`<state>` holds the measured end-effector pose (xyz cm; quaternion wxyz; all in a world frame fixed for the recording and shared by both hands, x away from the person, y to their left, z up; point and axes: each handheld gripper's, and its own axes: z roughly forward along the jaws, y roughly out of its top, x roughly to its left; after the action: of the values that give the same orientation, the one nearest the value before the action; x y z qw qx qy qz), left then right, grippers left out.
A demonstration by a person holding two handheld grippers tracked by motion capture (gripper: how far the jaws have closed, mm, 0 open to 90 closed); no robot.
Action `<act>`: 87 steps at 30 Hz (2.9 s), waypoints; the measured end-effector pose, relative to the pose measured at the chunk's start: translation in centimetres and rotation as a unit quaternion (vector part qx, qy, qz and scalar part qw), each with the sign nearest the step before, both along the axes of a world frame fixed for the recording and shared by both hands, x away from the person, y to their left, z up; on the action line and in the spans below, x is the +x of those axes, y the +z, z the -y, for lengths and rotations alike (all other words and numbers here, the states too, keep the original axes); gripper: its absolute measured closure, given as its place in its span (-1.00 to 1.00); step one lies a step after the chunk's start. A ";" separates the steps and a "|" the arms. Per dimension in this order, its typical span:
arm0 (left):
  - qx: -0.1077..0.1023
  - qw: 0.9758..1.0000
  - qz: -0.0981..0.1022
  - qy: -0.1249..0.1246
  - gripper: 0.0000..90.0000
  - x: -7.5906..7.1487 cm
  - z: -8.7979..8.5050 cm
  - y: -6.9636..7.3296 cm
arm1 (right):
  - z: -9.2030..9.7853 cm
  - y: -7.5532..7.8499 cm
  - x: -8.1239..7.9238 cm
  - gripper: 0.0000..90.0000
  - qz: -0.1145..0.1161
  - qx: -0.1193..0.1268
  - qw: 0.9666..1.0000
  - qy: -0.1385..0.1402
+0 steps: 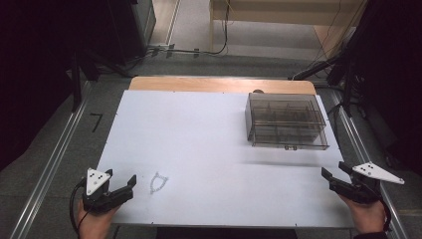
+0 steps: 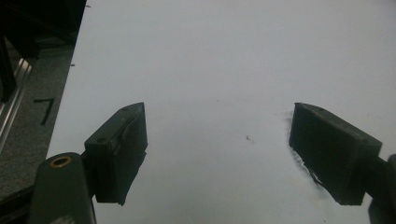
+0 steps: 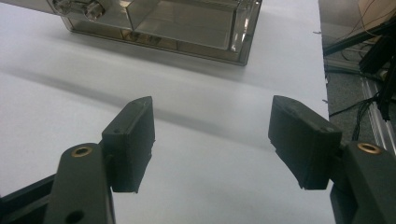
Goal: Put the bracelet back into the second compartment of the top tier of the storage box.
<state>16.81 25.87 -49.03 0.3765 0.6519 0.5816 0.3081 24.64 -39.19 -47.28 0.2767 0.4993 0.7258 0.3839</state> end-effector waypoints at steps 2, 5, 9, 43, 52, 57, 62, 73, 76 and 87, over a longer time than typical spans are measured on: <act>-0.001 1.000 0.000 0.000 -0.56 0.0 0.0 0.0 | 0.0 0.0 0.0 -0.34 0.000 0.000 1.000 0.001; 0.000 1.000 -0.002 -0.001 -0.56 0.0 0.2 0.1 | 0.0 0.0 0.0 -0.34 0.001 0.001 1.000 0.001; 0.003 1.000 -0.003 -0.003 -0.56 0.2 0.6 0.2 | -0.1 0.0 0.1 -0.34 -0.001 -0.001 1.000 0.001; 0.017 0.999 -0.018 -0.028 -0.48 1.9 3.1 0.3 | -0.4 -0.1 0.2 -0.34 -0.005 -0.003 1.000 0.004; 0.020 0.999 -0.018 -0.033 -0.48 2.3 3.6 0.3 | -0.4 -0.1 0.2 -0.35 -0.004 -0.002 1.000 0.005; 0.021 0.999 -0.018 -0.033 -0.48 2.4 3.7 0.3 | -0.4 -0.1 0.2 -0.38 -0.004 -0.003 1.000 0.006; 0.020 0.999 -0.019 -0.033 -0.48 2.6 3.8 0.3 | -0.5 -0.2 0.2 -0.41 -0.005 -0.002 1.000 0.007; 0.020 0.999 -0.027 -0.036 -0.48 3.1 4.0 0.1 | -0.5 -0.3 0.3 -0.48 -0.007 -0.003 1.000 0.006; 0.021 0.999 -0.029 -0.038 -0.48 3.3 4.1 0.1 | -0.5 -0.3 0.3 -0.49 -0.009 -0.003 1.000 0.007; 0.021 0.998 -0.037 -0.043 -0.47 4.0 4.7 -0.1 | -0.5 -0.3 0.4 -0.49 -0.012 -0.003 1.000 0.008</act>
<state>20.86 21.17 -49.11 0.3538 0.6952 0.5596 0.2798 24.99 -38.69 -47.62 0.2664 0.4972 0.7340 0.3782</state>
